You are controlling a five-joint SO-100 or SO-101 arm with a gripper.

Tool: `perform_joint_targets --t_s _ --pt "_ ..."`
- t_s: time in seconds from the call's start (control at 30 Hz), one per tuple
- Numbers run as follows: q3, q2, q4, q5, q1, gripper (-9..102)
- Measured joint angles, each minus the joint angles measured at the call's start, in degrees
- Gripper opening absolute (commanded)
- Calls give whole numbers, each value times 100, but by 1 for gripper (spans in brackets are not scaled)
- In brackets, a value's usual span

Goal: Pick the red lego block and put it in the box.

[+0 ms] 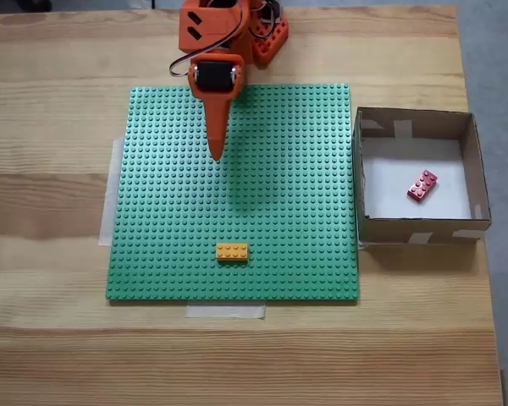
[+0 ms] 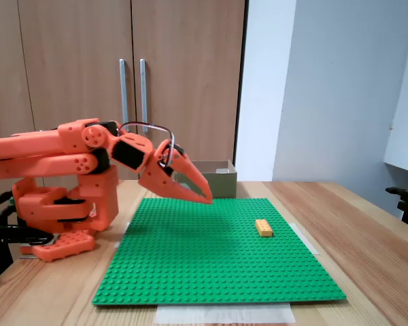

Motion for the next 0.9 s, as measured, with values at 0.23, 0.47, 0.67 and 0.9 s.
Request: perform_joint_targets --t_s 0.23,0.47,0.67,0.9 --pt "18 -18 580 -70 35 -1" --pt "53 -18 703 -79 53 -1" --pt "53 -18 712 -79 53 -1" --pt "53 -18 721 -79 53 -1"
